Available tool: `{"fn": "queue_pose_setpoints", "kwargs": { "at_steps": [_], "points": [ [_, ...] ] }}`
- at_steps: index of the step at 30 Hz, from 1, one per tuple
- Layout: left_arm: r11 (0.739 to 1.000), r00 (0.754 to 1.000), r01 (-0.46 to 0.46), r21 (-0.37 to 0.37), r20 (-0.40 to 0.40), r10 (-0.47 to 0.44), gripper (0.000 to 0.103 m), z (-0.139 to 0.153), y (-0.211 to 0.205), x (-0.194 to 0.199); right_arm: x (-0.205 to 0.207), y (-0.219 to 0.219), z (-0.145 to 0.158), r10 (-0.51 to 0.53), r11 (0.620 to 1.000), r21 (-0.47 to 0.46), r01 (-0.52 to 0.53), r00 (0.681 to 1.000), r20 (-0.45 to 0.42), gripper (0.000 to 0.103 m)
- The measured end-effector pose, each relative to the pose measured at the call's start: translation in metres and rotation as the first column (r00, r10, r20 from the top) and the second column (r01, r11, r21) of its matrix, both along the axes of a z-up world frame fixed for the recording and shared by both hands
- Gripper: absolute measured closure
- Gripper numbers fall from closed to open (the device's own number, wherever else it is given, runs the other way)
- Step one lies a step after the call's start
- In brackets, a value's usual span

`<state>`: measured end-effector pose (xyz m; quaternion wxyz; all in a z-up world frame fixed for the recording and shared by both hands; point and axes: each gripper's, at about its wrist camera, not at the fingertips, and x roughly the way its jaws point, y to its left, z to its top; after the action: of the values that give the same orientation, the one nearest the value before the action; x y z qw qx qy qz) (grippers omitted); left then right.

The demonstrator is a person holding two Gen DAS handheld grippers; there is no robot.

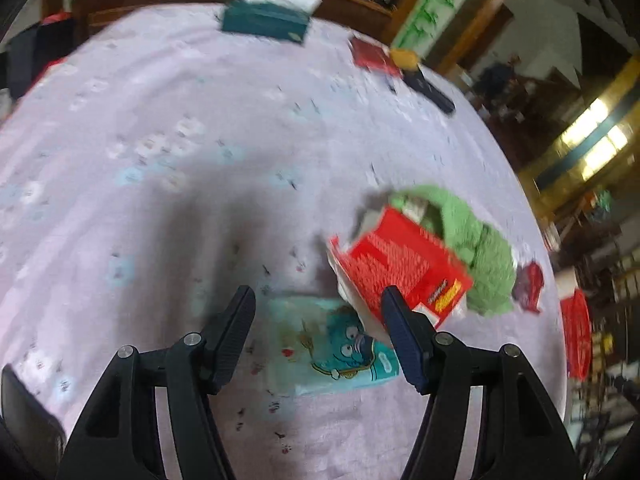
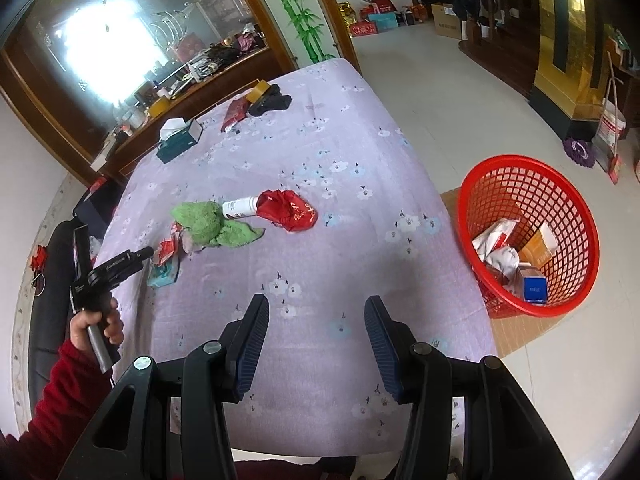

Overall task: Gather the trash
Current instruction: 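Grasp the blue-green tissue pack with the left gripper while the right reaches the red box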

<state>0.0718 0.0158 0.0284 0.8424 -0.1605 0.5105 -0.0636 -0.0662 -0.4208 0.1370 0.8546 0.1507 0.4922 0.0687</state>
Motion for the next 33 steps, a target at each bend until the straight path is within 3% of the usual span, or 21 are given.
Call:
{"fn": "queue_pose_setpoints", "kwargs": {
  "at_steps": [3,6,9,11,17,22,27,30,33],
  "points": [
    [0.997,0.997,0.072,0.03,-0.013,-0.072,0.039,-0.006,-0.013,-0.009,0.002,0.004,-0.002,0.007,1.0,0.002,-0.007,1.0,-0.011,0.049],
    [0.987,0.987,0.158,0.013,-0.013,-0.158,0.039,-0.006,-0.029,-0.033,0.004,0.01,-0.001,0.025,1.0,-0.005,-0.025,1.0,-0.003,0.049],
    [0.96,0.961,0.275,0.051,-0.009,-0.275,0.039,-0.003,-0.059,-0.066,0.007,0.011,-0.002,0.033,0.999,-0.003,-0.033,0.999,-0.005,0.049],
    [0.948,0.951,0.307,0.087,0.018,-0.31,0.039,0.002,-0.076,-0.085,0.009,0.01,-0.003,0.036,0.999,0.0,-0.036,0.999,-0.01,0.049],
    [0.964,0.975,0.215,0.155,0.023,-0.222,0.039,0.004,-0.093,-0.077,0.019,0.01,-0.006,0.052,0.999,0.011,-0.052,0.999,-0.015,0.049],
    [0.952,0.976,0.206,0.224,0.022,-0.216,0.039,0.002,-0.105,-0.06,0.025,0.021,-0.007,0.091,0.996,0.017,-0.091,0.996,-0.008,0.049],
    [0.955,0.985,0.159,0.249,0.023,-0.17,0.039,-0.004,-0.111,-0.05,0.03,0.026,-0.013,0.11,0.994,0.026,-0.11,0.994,-0.017,0.049],
    [0.949,0.987,0.144,0.281,0.028,-0.158,0.045,-0.008,-0.114,-0.053,0.033,0.029,-0.018,0.119,0.993,0.031,-0.118,0.993,-0.029,0.049],
    [0.944,0.986,0.131,0.302,0.055,-0.154,0.063,-0.006,-0.116,-0.062,0.035,0.034,-0.021,0.133,0.991,0.032,-0.131,0.99,-0.039,0.049]
  ]
}}
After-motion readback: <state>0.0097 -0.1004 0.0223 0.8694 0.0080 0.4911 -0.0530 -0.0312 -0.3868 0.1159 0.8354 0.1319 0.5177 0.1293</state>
